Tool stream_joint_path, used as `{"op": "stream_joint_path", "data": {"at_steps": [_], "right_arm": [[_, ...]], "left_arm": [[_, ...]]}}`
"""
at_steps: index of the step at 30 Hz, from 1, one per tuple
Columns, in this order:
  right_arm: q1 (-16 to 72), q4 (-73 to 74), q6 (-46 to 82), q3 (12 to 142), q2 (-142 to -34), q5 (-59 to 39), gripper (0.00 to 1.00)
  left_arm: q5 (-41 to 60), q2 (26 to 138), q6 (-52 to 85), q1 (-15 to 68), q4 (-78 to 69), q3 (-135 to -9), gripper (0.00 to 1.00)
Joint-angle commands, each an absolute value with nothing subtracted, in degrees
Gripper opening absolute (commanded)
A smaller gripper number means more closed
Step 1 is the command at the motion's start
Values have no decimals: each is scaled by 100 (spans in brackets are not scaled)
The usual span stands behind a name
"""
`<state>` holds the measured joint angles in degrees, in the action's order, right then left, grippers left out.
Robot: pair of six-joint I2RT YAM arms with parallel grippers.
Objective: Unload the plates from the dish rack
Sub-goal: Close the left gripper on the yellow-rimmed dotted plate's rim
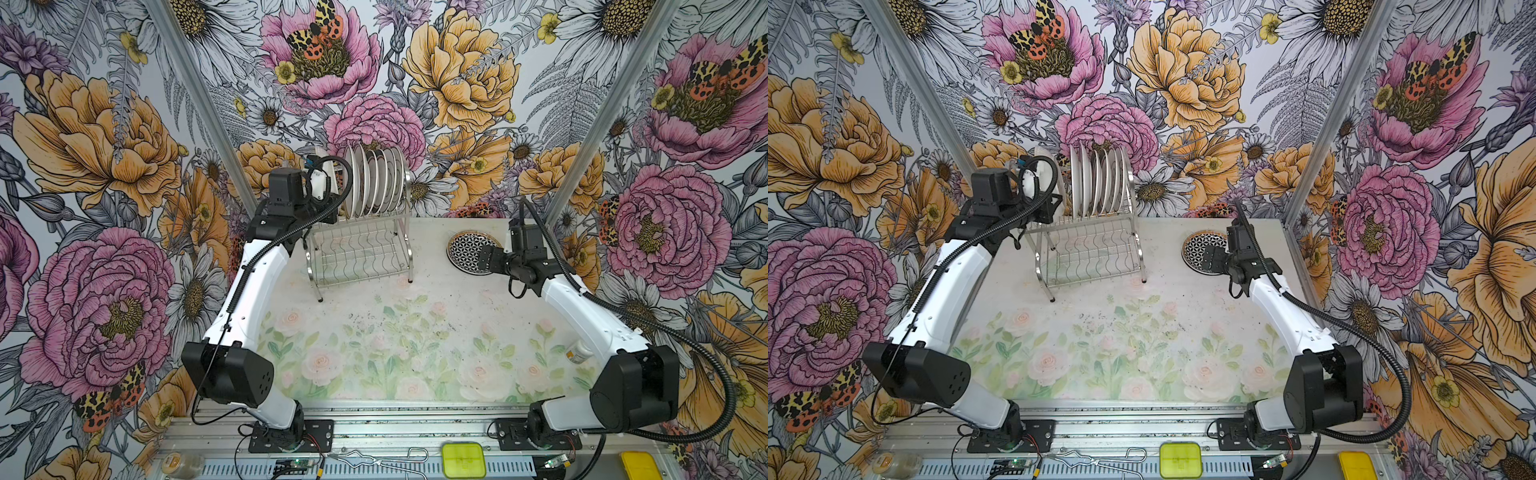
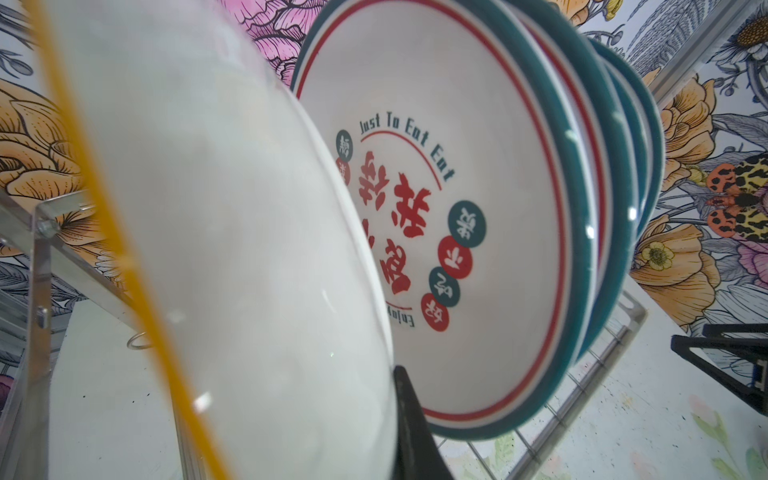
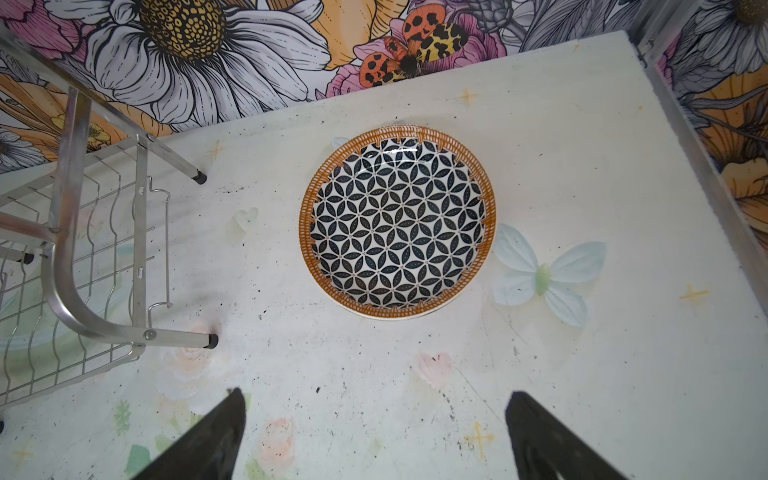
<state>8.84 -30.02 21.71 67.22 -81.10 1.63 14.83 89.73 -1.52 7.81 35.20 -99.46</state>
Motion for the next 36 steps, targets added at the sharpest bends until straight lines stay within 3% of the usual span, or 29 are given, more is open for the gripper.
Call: {"op": "stream_joint_path", "data": {"at_steps": [1,20,36], "right_arm": [[844,-2970,2110,6840,-8007,101,99],[751,-2971,2037,6935,-7976,70,99],[702,-2971,2065,6854,-7894,27,99]], "left_arm": [[1245,9077,-254,791,3442,-10165,0],[776,9036,-880,1079,3263,-10363,0],[1371,8817,-687,757,2606,-10183,0]]}}
